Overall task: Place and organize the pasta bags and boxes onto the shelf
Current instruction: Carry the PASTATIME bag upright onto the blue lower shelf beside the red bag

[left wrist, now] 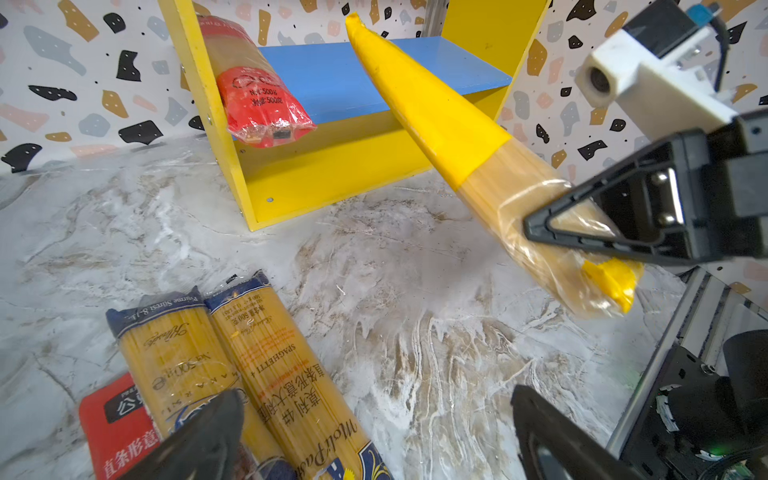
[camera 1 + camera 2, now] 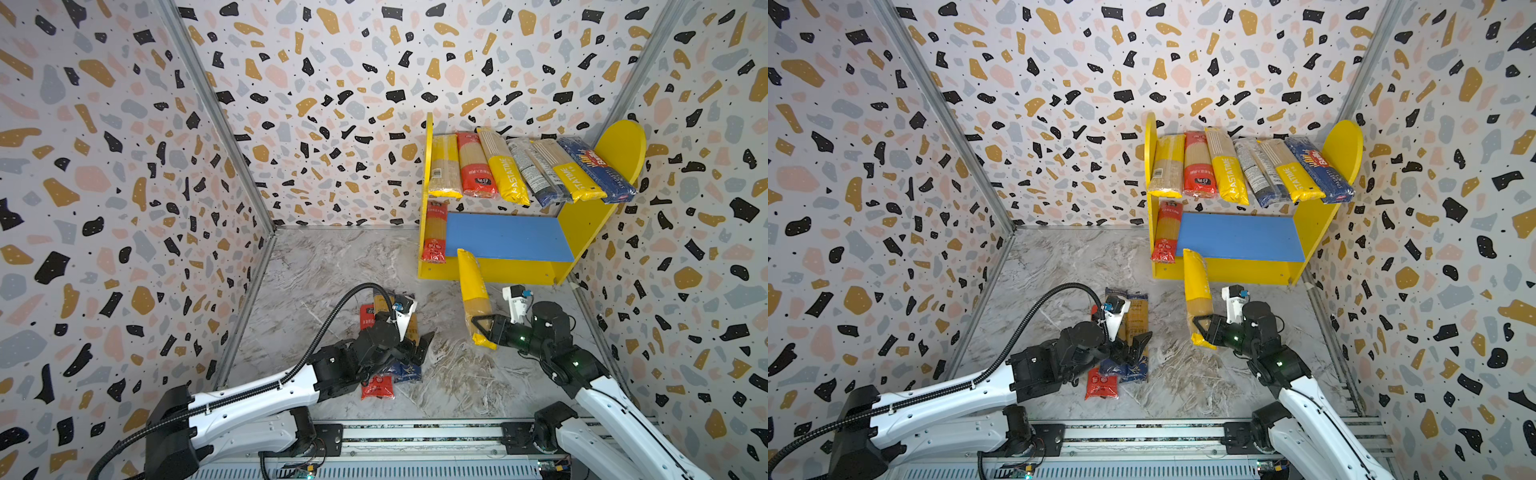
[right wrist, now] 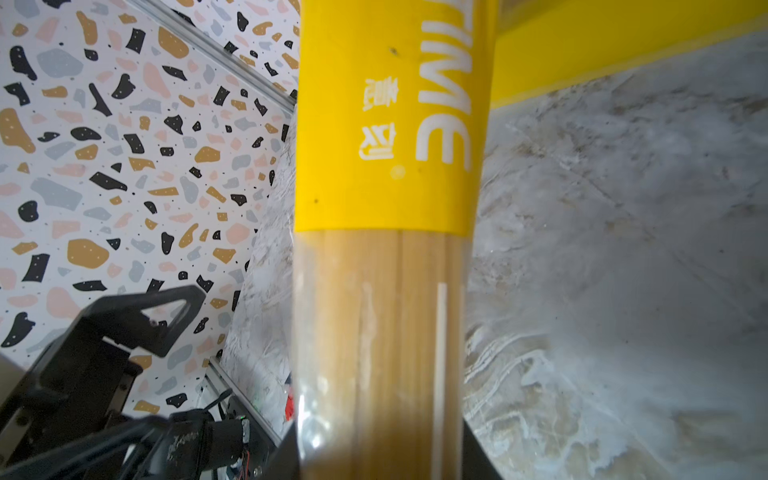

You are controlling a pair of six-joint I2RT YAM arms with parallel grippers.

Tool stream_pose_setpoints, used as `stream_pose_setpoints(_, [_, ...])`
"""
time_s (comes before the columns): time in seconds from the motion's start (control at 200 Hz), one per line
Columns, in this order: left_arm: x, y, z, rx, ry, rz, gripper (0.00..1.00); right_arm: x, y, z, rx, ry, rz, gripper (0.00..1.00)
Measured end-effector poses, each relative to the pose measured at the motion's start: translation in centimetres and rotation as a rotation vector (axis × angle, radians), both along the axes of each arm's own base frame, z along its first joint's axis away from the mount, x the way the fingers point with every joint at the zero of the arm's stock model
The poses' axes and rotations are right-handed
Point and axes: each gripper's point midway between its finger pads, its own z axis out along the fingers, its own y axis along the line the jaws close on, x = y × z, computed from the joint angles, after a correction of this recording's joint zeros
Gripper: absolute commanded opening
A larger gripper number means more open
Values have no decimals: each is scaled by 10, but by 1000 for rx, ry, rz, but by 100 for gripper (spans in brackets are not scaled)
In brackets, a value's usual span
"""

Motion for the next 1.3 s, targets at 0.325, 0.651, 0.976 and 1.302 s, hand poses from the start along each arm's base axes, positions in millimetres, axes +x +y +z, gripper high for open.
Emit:
stream_pose_setpoints(0.325, [-1, 14, 11, 6, -34, 21, 100, 84, -6, 6, -70, 2, -56, 24])
stream_pose_setpoints(0.651, [0, 25, 22, 6, -72, 48, 100, 165, -7, 29, -107, -89, -103, 25])
stream_pose_setpoints(0.976, [-2, 35, 29, -17, -93, 63, 99, 217, -8, 17, -192, -92, -139, 25])
stream_pose_setpoints(1.302, [-4, 45, 28, -14, -98, 79, 99, 233, 2, 6, -224, -70, -135, 48])
